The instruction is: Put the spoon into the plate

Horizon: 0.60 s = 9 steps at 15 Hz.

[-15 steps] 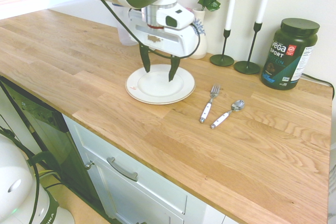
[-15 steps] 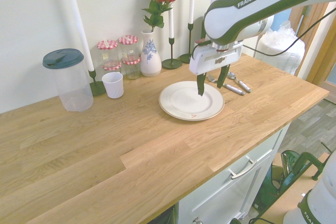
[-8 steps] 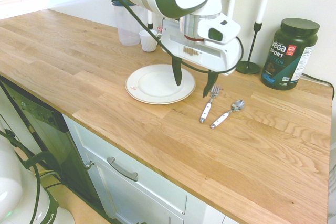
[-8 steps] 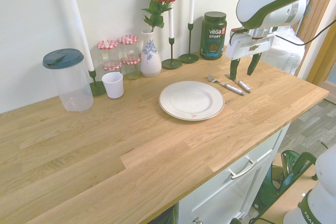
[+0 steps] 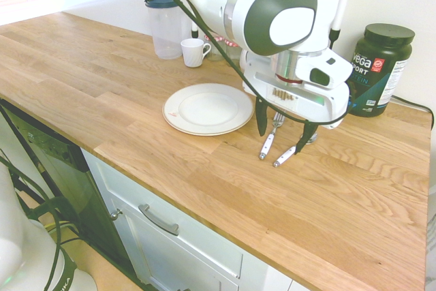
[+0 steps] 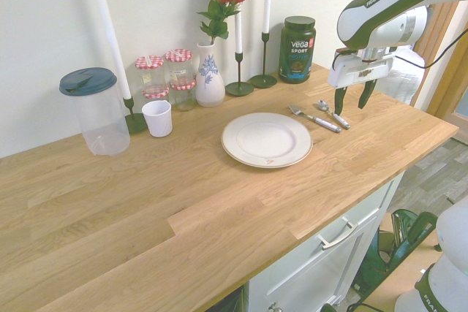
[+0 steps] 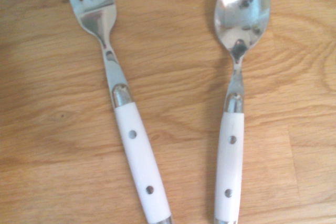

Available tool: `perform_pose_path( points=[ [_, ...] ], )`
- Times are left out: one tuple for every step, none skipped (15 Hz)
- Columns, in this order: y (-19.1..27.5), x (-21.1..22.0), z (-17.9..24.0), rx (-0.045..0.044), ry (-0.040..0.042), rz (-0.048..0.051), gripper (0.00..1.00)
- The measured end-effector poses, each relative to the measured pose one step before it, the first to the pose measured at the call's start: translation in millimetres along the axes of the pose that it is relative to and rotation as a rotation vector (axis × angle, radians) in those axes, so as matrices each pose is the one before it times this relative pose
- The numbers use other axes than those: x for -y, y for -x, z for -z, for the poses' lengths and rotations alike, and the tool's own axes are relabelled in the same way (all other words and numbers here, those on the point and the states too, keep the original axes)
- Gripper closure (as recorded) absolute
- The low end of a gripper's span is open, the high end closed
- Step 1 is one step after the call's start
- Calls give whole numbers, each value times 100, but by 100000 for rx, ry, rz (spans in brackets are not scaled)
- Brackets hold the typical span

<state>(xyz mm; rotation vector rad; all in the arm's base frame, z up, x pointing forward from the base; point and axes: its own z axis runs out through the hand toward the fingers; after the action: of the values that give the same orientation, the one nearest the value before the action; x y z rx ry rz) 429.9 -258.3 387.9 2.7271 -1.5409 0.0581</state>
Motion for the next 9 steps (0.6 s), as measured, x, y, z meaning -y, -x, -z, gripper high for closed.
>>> perform_pose_path(
  points=[
    [-497,-211,-310,560,-48,-1263,100],
    [-466,-147,-427,846,-159,-1039,100],
    [-347,-92,-392,770,-118,-737,100],
    [-404,23,-379,658,-52,-324,100],
    [-379,67,-317,555,-111,-388,100],
    [-255,93,-353,621,-31,-147,100],
    [-129,76,-348,385,319,-85,100],
    [-90,44,-383,262,337,-7,100],
    [-30,66,-300,155,266,126,100]
  ],
)
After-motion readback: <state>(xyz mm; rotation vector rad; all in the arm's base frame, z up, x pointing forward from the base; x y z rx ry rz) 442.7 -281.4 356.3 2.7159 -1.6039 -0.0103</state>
